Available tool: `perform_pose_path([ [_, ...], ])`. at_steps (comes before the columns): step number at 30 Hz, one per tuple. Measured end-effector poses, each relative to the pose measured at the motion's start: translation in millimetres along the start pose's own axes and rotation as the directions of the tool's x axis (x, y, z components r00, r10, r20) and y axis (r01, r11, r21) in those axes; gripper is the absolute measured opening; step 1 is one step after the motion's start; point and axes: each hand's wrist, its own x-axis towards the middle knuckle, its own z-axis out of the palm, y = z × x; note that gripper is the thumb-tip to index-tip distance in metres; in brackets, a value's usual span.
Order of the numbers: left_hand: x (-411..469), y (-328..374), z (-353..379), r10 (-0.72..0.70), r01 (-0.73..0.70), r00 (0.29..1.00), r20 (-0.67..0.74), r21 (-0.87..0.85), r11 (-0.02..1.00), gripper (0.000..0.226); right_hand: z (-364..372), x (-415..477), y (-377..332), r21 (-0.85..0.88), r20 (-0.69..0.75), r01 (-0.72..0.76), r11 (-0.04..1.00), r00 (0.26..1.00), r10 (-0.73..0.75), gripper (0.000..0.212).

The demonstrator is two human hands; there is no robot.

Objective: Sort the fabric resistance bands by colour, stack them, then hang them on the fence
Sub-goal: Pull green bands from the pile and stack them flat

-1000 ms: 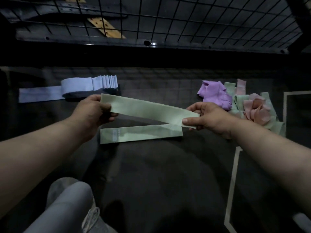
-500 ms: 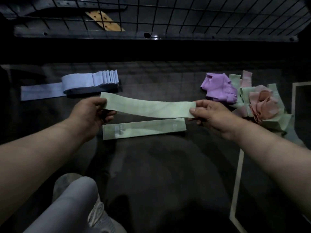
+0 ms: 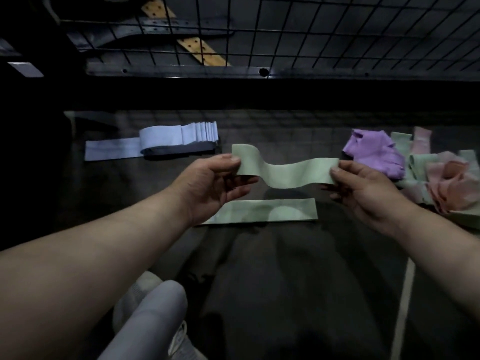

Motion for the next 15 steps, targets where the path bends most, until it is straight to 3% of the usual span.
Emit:
perform_pose_path([
  [2,1,-2,8,0.029,-0.03,0.999,0.016,0.038,0.999,0.012,5,1,-1,-0.236,-0.024,0.057,0.97,0.998,-0.065,0.037],
  [4,3,-6,18,0.052,-0.052,0.999,-0.001,0.056,0.997,0.01,16,-3,0,-0.432,0.048,0.152,0.889,0.988,-0.145,0.063],
  [7,6,-16,30,0.074,-0.075,0.997,0.015,0.118,0.99,0.011,39,-12,9,-0.464,0.31,0.283,0.84,0.94,-0.145,0.082],
  [9,6,-22,37,0.06,-0.078,0.994,0.092,0.208,0.975,0.021,51,-15,16,-0.482,0.372,0.375,0.792,0.906,-0.202,0.071],
  [11,5,-24,43,0.06,-0.097,0.988,0.14,0.274,0.957,0.027,57,-15,18,-0.488,0.264,0.413,0.769,0.91,-0.321,0.042],
  [13,5,-21,45,0.112,-0.147,0.987,0.113,0.377,0.914,0.042,58,-14,15,-0.44,0.145,0.373,0.817,0.927,-0.346,0.023],
  [15,7,-16,43,0.194,-0.193,0.98,0.048,0.478,0.857,0.051,58,-13,9,-0.282,0.106,0.283,0.917,0.959,-0.263,0.018],
])
